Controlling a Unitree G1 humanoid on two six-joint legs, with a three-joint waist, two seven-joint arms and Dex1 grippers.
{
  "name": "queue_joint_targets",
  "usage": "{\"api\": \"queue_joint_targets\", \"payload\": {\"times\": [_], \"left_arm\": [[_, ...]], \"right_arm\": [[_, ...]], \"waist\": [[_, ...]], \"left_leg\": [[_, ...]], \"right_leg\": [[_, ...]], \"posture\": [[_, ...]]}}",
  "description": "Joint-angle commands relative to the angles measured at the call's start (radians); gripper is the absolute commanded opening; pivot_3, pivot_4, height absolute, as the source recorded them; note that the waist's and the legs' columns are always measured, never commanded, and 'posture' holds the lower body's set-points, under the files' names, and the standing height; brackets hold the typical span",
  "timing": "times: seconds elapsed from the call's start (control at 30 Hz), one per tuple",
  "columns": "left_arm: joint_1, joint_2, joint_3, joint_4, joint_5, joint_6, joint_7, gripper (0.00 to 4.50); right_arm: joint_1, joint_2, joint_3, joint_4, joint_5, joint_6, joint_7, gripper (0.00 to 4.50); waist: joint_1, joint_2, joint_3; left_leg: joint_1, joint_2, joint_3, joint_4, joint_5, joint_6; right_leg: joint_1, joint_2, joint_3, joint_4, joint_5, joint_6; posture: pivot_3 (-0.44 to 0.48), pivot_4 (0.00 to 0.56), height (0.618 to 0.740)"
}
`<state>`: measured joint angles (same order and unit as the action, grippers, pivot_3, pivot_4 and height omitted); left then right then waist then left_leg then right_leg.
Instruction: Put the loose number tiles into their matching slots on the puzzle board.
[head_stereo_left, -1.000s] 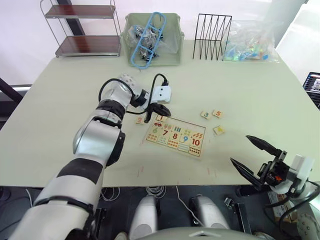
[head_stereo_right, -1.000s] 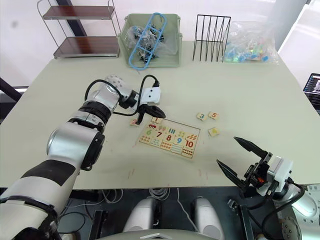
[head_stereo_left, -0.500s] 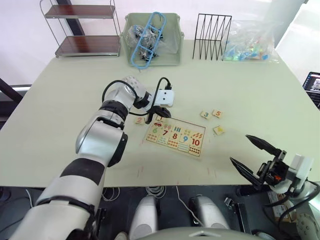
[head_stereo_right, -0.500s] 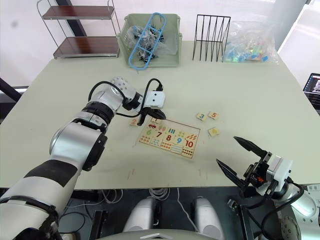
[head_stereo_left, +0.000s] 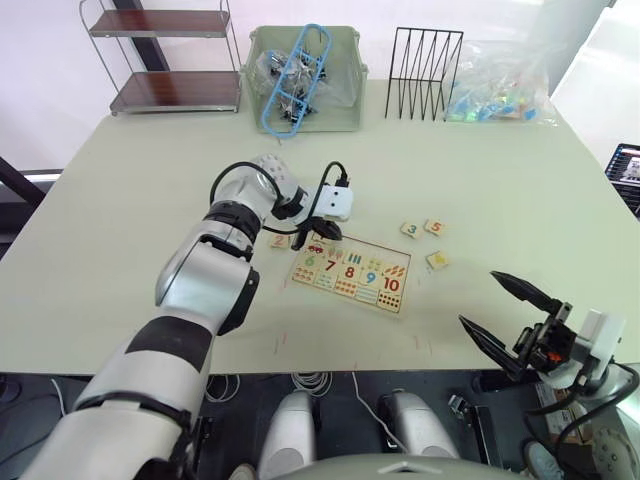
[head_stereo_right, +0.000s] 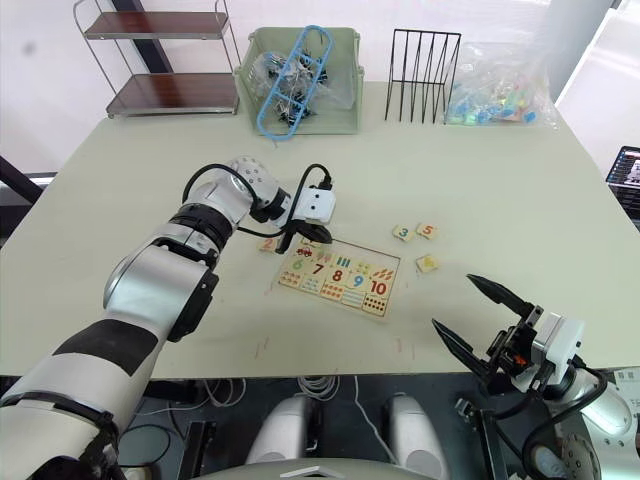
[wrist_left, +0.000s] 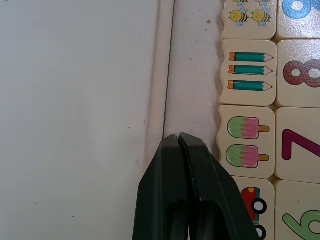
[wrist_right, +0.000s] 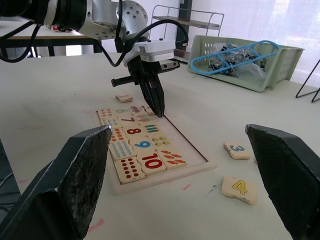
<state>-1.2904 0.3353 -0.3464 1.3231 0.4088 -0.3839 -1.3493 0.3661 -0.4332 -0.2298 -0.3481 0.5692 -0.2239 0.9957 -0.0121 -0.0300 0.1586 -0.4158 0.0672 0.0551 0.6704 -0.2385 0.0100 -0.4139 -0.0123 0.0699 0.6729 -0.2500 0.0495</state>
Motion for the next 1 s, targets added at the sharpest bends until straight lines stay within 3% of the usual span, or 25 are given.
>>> {"api": "queue_joint_targets", "payload": {"times": [0.03,1.0], "left_arm": [[-0.008,0.003,-0.003,-0.029,-0.004,-0.019,-0.003,0.06],[-0.007,0.017,-0.018,-0.038,-0.002,-0.016,-0.023,0.06]], "right_arm": [[0.005,0.002,-0.006,-0.017,0.008,-0.022,-0.002,4.5],[0.001,0.001,-0.006,-0.003,0.004,-0.029,0.011,4.5]], "waist": [[0.0,0.0,0.0],[0.0,0.0,0.0]], "left_leg": [[0.0,0.0,0.0,0.0,0.0,0.0],[0.0,0.0,0.0,0.0,0.0,0.0]], "right_leg": [[0.0,0.0,0.0,0.0,0.0,0.0],[0.0,0.0,0.0,0.0,0.0,0.0]], "posture": [[0.0,0.15,0.74],[0.0,0.15,0.74]]}}
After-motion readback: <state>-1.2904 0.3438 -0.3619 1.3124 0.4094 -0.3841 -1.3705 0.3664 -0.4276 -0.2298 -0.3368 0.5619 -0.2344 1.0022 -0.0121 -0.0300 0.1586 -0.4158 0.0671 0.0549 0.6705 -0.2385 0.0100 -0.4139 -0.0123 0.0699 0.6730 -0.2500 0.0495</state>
